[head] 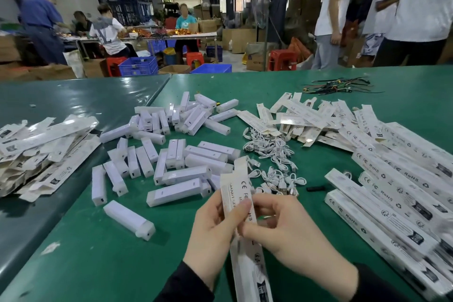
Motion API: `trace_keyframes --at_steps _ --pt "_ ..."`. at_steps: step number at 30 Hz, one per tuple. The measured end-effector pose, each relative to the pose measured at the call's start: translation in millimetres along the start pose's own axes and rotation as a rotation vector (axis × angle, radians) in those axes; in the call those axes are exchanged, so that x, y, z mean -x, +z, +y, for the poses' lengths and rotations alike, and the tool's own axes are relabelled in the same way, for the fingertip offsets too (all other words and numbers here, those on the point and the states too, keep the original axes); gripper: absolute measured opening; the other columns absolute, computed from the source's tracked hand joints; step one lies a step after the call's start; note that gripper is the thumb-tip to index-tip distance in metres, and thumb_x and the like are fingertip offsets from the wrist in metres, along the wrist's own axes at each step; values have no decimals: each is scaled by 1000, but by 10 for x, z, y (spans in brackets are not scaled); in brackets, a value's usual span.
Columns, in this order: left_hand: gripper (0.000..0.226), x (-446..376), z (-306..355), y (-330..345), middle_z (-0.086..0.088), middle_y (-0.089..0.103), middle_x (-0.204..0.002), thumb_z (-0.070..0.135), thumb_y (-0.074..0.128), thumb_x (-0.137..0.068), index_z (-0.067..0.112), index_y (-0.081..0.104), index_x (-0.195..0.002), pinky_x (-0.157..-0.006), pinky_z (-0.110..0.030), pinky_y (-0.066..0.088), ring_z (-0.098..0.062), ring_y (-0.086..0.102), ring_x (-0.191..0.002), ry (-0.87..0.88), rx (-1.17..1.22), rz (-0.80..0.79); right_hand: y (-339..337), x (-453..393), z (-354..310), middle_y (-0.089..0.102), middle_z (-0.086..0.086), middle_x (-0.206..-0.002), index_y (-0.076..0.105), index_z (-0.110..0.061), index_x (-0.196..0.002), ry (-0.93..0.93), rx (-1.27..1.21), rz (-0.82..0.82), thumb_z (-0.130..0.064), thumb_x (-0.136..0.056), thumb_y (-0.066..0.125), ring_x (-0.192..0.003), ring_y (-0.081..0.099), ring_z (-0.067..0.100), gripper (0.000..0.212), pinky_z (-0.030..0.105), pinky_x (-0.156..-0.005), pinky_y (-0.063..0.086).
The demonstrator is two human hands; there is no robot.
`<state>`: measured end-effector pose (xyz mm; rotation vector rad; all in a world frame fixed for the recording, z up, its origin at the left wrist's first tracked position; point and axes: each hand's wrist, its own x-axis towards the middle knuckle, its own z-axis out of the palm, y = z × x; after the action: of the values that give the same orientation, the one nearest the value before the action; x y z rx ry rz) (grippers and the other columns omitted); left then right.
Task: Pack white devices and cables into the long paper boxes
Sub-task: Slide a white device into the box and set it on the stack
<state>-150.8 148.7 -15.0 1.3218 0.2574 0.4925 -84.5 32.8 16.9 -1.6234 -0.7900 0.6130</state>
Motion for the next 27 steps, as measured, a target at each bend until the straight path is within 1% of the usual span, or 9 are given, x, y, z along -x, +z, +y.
trace_keyframes --at_steps 3,6,9,11,13,15,19,24,27 --pt "32 -3 -6 -10 -19 74 -95 30 64 -74 7 75 -94 -66 -32 59 -30 71 -85 -82 85 -19 17 12 36 77 3 -93 76 -20 -99 44 -75 -31 7 -84 60 -69 60 11 34 23 -64 49" --pt "42 -16 32 -51 -27 71 -100 37 62 -74 6 75 -100 -79 -45 57 -34 70 -86 -153 176 -24 -8 -16 72 77 6 -95 70 -18 -105 128 -252 -59 8 -87 58 -78 67 11 34 29 -75 53" --pt "46 -14 50 -53 -19 72 -98 36 72 -70 9 72 -108 -73 -40 57 -26 68 -79 -113 189 -26 -17 -23 122 74 16 -97 52 -21 -123 138 -353 -77 4 -85 61 -75 64 17 46 27 -68 52" --pt "54 -12 59 -43 -9 73 -99 36 79 -70 21 66 -120 -67 -33 58 -22 70 -80 -66 149 -29 -27 -5 137 67 30 -104 42 -35 -129 120 -380 -103 -6 -79 61 -79 60 24 61 28 -68 53" --pt "66 -11 52 -41 -10 73 -107 34 77 -70 38 52 -130 -71 -37 59 -28 71 -93 -20 129 -26 -41 10 146 61 36 -108 42 -54 -123 74 -367 -147 -10 -77 58 -83 58 26 65 31 -72 53" --pt "64 -5 51 -46 -15 73 -104 32 76 -67 41 54 -127 -72 -43 59 -32 71 -93 1 126 -23 -53 9 161 62 34 -103 42 -56 -126 48 -337 -174 -12 -77 55 -82 59 23 66 32 -74 52" --pt "50 2 29 -43 -19 74 -96 35 75 -64 32 64 -112 -71 -48 60 -35 72 -83 -17 71 -31 -71 -2 188 64 32 -102 48 -53 -122 56 -318 -181 -13 -79 53 -84 63 24 60 37 -76 52" --pt "47 19 20 -27 -18 74 -90 36 72 -67 23 61 -110 -50 -28 53 -24 69 -62 -24 8 -81 -138 -11 152 68 14 -96 53 -48 -111 92 -340 -219 -11 -79 50 -81 66 26 49 40 -74 49" --pt "35 24 2 -12 -19 73 -80 34 70 -71 21 65 -104 -49 -25 49 -21 65 -55 -16 -10 -101 -188 -6 105 68 13 -86 51 -43 -114 134 -307 -240 -19 -82 55 -61 65 19 41 26 -55 51"
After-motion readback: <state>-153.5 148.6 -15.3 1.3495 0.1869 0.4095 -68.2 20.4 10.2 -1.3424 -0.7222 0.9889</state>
